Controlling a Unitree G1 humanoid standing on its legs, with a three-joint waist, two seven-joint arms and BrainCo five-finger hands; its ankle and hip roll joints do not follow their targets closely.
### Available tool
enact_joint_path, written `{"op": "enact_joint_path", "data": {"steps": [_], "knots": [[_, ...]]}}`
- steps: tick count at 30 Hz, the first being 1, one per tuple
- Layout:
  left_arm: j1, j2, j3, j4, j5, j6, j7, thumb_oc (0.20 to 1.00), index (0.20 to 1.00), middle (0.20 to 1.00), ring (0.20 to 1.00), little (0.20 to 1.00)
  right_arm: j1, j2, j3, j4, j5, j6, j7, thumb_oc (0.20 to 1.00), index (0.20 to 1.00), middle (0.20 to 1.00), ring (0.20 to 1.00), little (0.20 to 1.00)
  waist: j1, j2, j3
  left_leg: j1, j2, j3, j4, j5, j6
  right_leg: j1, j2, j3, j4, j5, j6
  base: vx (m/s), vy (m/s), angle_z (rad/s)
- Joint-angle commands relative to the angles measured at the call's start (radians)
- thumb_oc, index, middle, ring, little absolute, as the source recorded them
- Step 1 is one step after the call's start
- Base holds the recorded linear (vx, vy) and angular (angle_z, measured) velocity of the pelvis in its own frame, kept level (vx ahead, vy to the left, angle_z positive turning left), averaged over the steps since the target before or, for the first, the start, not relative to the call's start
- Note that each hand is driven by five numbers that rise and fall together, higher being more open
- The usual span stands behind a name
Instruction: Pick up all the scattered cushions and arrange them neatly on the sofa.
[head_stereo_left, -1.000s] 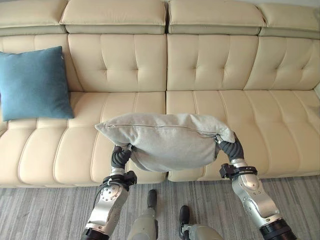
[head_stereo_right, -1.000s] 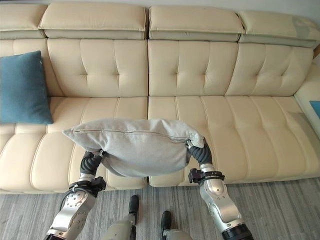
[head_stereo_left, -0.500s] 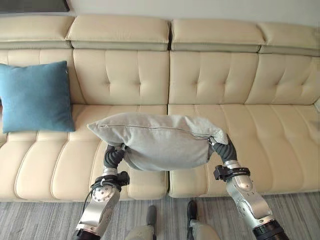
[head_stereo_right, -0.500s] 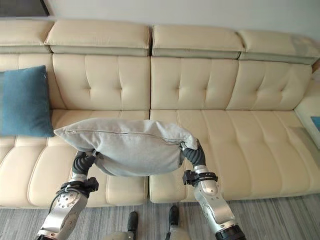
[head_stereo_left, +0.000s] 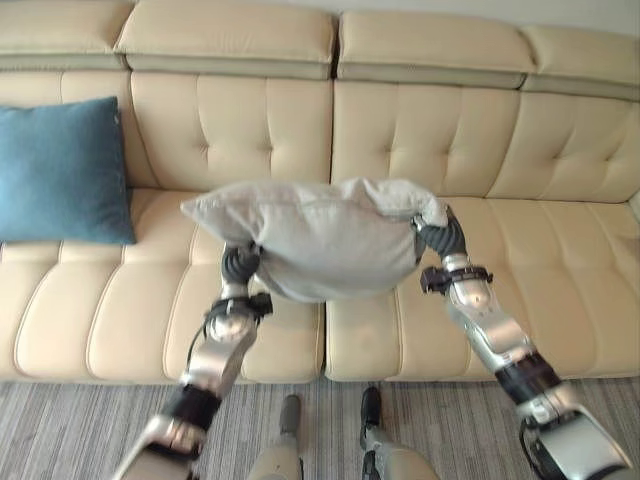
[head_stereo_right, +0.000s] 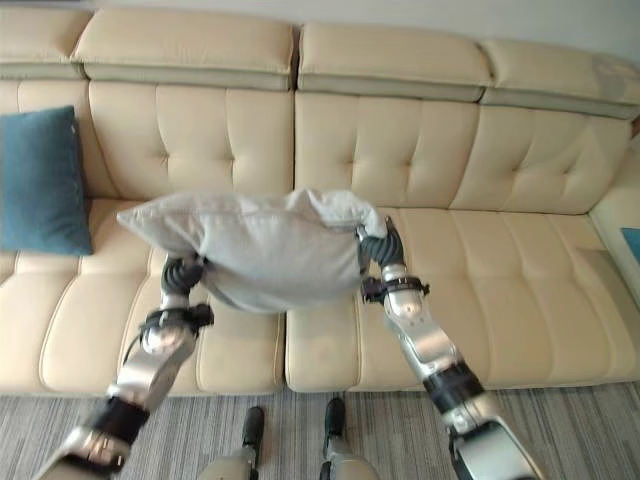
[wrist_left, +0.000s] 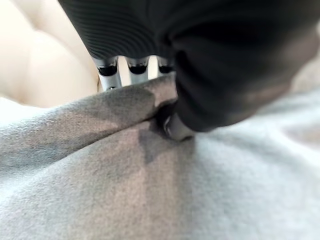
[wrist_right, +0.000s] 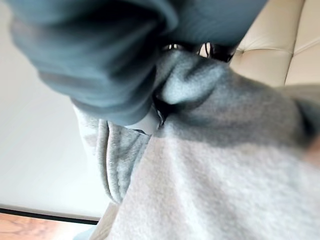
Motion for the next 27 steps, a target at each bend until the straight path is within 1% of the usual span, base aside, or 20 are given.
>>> {"op": "enact_joint_path", "data": {"steps": [1, 4, 7, 8, 9, 12, 14, 15, 16, 17, 18, 20, 22, 24, 25, 26, 27], "knots": [[-0.250, 0.044, -0.065, 0.000, 0.065, -0.126, 0.016, 0.200, 0.200, 0.200, 0.200, 0.200, -0.173, 0.005, 0.046, -0.029, -0.007, -0.068, -0.015, 0.200, 0.200, 0.200, 0.200, 0.200, 0.008, -0.007, 0.044, 0.007, -0.011, 0.001, 0.012, -0.101, -0.017, 0.082, -0.013, 0.017, 0.081, -0.209, 0.059, -0.01, 0.000, 0.04], [-0.309, 0.067, -0.087, 0.059, 0.059, -0.128, 0.020, 0.200, 0.200, 0.200, 0.200, 0.200, -0.238, 0.001, 0.057, 0.021, 0.006, -0.074, -0.023, 0.200, 0.200, 0.200, 0.200, 0.200, 0.006, -0.007, 0.052, -0.016, -0.010, -0.001, 0.014, -0.097, -0.019, 0.058, -0.014, 0.017, 0.087, -0.206, 0.060, 0.00, 0.000, 0.00], [-0.428, 0.103, -0.130, 0.194, 0.045, -0.124, 0.015, 0.200, 0.200, 0.200, 0.200, 0.200, -0.354, -0.007, 0.084, 0.118, 0.035, -0.086, -0.034, 0.200, 0.200, 0.200, 0.200, 0.200, 0.002, -0.006, 0.070, -0.057, -0.007, -0.001, 0.019, -0.089, -0.024, 0.012, -0.015, 0.018, 0.098, -0.199, 0.059, 0.00, 0.000, 0.00], [-0.428, 0.103, -0.130, 0.194, 0.045, -0.125, 0.014, 0.200, 0.200, 0.200, 0.200, 0.200, -0.354, -0.007, 0.084, 0.119, 0.035, -0.087, -0.034, 0.200, 0.200, 0.200, 0.200, 0.200, 0.001, -0.006, 0.070, -0.058, -0.007, -0.001, 0.019, -0.089, -0.024, 0.012, -0.015, 0.018, 0.098, -0.200, 0.059, 0.00, 0.000, 0.00], [-0.492, 0.119, -0.150, 0.272, 0.029, -0.119, 0.012, 0.200, 0.200, 0.200, 0.200, 0.200, -0.419, -0.010, 0.102, 0.172, 0.045, -0.089, -0.043, 0.200, 0.200, 0.200, 0.200, 0.200, -0.001, -0.004, 0.085, -0.081, -0.008, -0.004, 0.025, -0.083, -0.026, -0.011, -0.016, 0.019, 0.105, -0.195, 0.059, 0.00, 0.000, 0.00], [-0.535, 0.116, -0.163, 0.347, 0.018, -0.111, 0.013, 0.200, 0.200, 0.200, 0.200, 0.200, -0.479, -0.006, 0.132, 0.235, 0.040, -0.076, -0.046, 0.200, 0.200, 0.200, 0.200, 0.200, -0.004, -0.003, 0.098, -0.109, -0.010, -0.009, 0.032, -0.078, -0.027, -0.040, -0.015, 0.017, 0.113, -0.195, 0.058, 0.00, -0.002, 0.02], [-0.544, 0.112, -0.169, 0.363, 0.017, -0.111, 0.010, 0.200, 0.200, 0.200, 0.200, 0.200, -0.491, -0.005, 0.139, 0.258, 0.040, -0.074, -0.045, 0.200, 0.200, 0.200, 0.200, 0.200, -0.005, -0.002, 0.100, -0.116, -0.010, -0.010, 0.033, -0.077, -0.027, -0.045, -0.015, 0.017, 0.115, -0.196, 0.058, 0.00, -0.008, 0.09], [-0.582, 0.098, -0.192, 0.439, 0.008, -0.101, 0.002, 0.200, 0.200, 0.200, 0.200, 0.200, -0.535, -0.002, 0.173, 0.340, 0.032, -0.059, -0.043, 0.200, 0.200, 0.200, 0.200, 0.200, -0.007, -0.003, 0.104, -0.123, -0.011, -0.013, 0.031, -0.073, -0.029, -0.053, -0.013, 0.018, 0.115, -0.194, 0.057, 0.00, -0.008, 0.07], [-0.600, 0.096, -0.205, 0.477, 0.000, -0.096, -0.010, 0.454, 0.454, 0.454, 0.454, 0.454, -0.551, 0.001, 0.186, 0.379, 0.033, -0.051, -0.041, 0.200, 0.200, 0.200, 0.200, 0.200, -0.007, -0.004, 0.106, -0.123, -0.011, -0.013, 0.030, -0.072, -0.029, -0.055, -0.012, 0.018, 0.115, -0.194, 0.058, 0.00, -0.014, 0.05], [-0.632, 0.098, -0.222, 0.534, -0.010, -0.087, -0.025, 0.937, 0.937, 0.937, 0.937, 0.937, -0.574, 0.004, 0.210, 0.441, 0.034, -0.037, -0.031, 1.000, 1.000, 1.000, 1.000, 1.000, -0.008, -0.004, 0.108, -0.122, -0.010, -0.013, 0.029, -0.071, -0.029, -0.055, -0.011, 0.019, 0.114, -0.193, 0.058, 0.00, -0.011, 0.04], [-0.664, 0.094, -0.239, 0.585, -0.029, -0.081, -0.043, 1.000, 1.000, 1.000, 1.000, 1.000, -0.599, 0.006, 0.231, 0.500, 0.045, -0.027, -0.019, 1.000, 1.000, 1.000, 1.000, 1.000, -0.008, -0.005, 0.109, -0.122, -0.010, -0.012, 0.028, -0.069, -0.030, -0.054, -0.010, 0.017, 0.111, -0.191, 0.058, 0.00, 0.000, 0.00], [-0.732, 0.101, -0.255, 0.690, -0.116, -0.064, -0.100, 1.000, 1.000, 1.000, 1.000, 1.000, -0.659, 0.004, 0.277, 0.611, 0.063, 0.011, 0.005, 1.000, 1.000, 1.000, 1.000, 1.000, -0.010, -0.007, 0.110, -0.119, -0.008, -0.013, 0.024, -0.066, -0.031, -0.050, -0.007, 0.017, 0.102, -0.186, 0.058, 0.00, 0.000, 0.00], [-0.786, 0.122, -0.256, 0.741, -0.226, -0.052, -0.151, 1.000, 1.000, 1.000, 1.000, 1.000, -0.709, -0.015, 0.279, 0.678, 0.106, 0.036, 0.012, 1.000, 1.000, 1.000, 1.000, 1.000, -0.011, -0.004, 0.106, -0.109, -0.008, -0.012, 0.017, -0.064, -0.032, -0.043, -0.004, 0.017, 0.092, -0.181, 0.060, 0.00, 0.000, 0.00], [-0.805, 0.157, -0.222, 0.728, -0.331, -0.056, -0.161, 1.000, 1.000, 1.000, 1.000, 1.000, -0.727, -0.036, 0.240, 0.682, 0.161, 0.037, -0.018, 1.000, 1.000, 1.000, 1.000, 1.000, -0.011, -0.001, 0.099, -0.094, -0.007, -0.014, 0.009, -0.068, -0.032, -0.028, 0.000, 0.018, 0.084, -0.182, 0.062, 0.03, 0.003, 0.00], [-0.804, 0.184, -0.195, 0.687, -0.377, -0.063, -0.154, 1.000, 1.000, 1.000, 1.000, 1.000, -0.728, -0.055, 0.196, 0.647, 0.171, 0.026, -0.056, 1.000, 1.000, 1.000, 1.000, 1.000, -0.011, 0.003, 0.090, -0.084, -0.008, -0.015, 0.006, -0.072, -0.031, -0.020, 0.001, 0.019, 0.079, -0.182, 0.063, 0.05, 0.017, -0.01], [-0.791, 0.199, -0.176, 0.643, -0.396, -0.068, -0.147, 1.000, 1.000, 1.000, 1.000, 1.000, -0.717, -0.066, 0.168, 0.600, 0.161, 0.018, -0.084, 1.000, 1.000, 1.000, 1.000, 1.000, -0.010, 0.006, 0.086, -0.079, -0.009, -0.016, 0.004, -0.075, -0.031, -0.014, 0.001, 0.020, 0.075, -0.183, 0.064, 0.05, 0.029, -0.02], [-0.759, 0.225, -0.144, 0.560, -0.408, -0.083, -0.135, 1.000, 1.000, 1.000, 1.000, 1.000, -0.691, -0.090, 0.105, 0.506, 0.135, 0.009, -0.135, 1.000, 1.000, 1.000, 1.000, 1.000, -0.010, 0.010, 0.075, -0.070, -0.011, -0.019, 0.000, -0.075, -0.030, -0.004, 0.001, 0.021, 0.069, -0.182, 0.065, 0.06, 0.039, -0.02]]}}
